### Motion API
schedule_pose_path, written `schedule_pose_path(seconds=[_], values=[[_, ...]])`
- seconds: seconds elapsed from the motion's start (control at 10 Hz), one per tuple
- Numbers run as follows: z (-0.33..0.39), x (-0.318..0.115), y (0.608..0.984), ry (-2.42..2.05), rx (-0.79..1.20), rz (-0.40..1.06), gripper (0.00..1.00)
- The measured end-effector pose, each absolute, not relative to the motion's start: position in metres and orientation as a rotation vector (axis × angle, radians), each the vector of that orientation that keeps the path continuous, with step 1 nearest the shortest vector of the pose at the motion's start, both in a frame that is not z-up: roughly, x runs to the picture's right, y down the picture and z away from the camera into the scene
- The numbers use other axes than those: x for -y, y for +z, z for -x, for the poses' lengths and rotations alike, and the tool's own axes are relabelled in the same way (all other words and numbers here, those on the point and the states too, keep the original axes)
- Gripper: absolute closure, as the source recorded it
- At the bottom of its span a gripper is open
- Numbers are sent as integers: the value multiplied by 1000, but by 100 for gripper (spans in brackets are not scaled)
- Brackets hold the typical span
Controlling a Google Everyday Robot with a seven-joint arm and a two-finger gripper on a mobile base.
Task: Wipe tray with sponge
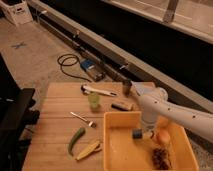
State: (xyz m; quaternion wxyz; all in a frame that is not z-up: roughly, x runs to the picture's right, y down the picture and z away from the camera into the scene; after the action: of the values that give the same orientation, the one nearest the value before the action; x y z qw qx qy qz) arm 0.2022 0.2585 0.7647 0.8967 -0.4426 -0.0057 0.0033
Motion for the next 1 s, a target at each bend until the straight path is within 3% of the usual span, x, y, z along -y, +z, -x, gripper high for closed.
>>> schedule_pose_path(seconds=[0.5, 1.0], values=[[-165, -294, 739, -72, 65, 956, 100], [-223, -289, 739, -48, -43, 957, 100]])
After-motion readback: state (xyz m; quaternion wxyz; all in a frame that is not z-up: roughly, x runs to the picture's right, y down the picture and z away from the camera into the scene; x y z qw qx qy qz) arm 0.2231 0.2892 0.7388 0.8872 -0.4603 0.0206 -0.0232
